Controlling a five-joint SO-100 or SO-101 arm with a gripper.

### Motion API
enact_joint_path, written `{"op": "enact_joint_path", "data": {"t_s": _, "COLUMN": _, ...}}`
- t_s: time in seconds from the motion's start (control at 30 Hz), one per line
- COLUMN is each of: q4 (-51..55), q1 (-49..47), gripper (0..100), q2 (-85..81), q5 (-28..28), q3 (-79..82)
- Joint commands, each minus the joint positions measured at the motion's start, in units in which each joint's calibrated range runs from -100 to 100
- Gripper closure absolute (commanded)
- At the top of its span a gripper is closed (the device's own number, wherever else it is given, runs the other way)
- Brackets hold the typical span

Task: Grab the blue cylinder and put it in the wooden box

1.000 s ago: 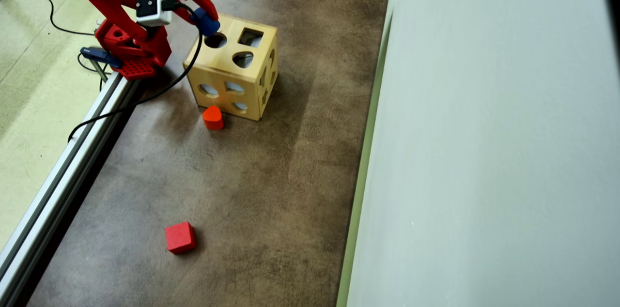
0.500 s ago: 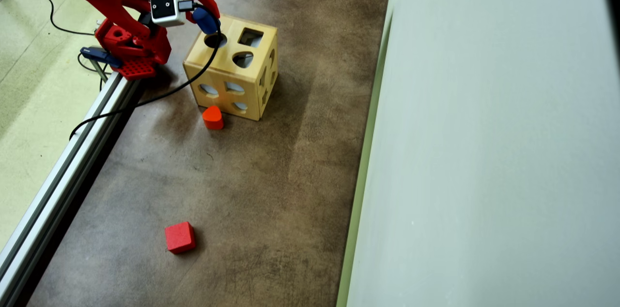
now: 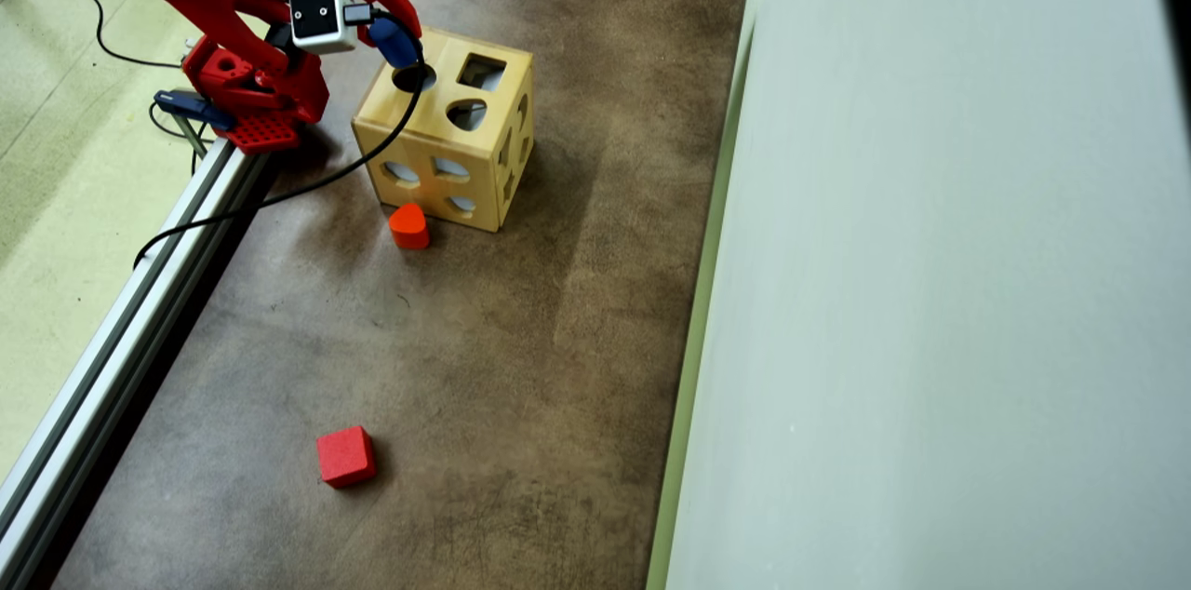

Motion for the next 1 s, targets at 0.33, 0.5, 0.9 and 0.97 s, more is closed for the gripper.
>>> {"op": "enact_joint_path", "data": {"t_s": 0.33, "q4": 0.25, "q1": -0.12, "gripper": 85, "q2": 3.27, "q5": 0.1, "q3": -0.32}}
{"op": "enact_joint_path", "data": {"t_s": 0.5, "q4": 0.25, "q1": 0.77, "gripper": 85, "q2": 5.31, "q5": 0.1, "q3": -0.59}}
{"op": "enact_joint_path", "data": {"t_s": 0.9, "q4": -0.88, "q1": 4.12, "gripper": 85, "q2": 8.28, "q5": 0.1, "q3": -0.5}}
{"op": "enact_joint_path", "data": {"t_s": 0.97, "q4": -2.89, "q1": 4.49, "gripper": 85, "q2": 9.47, "q5": 0.15, "q3": -0.32}}
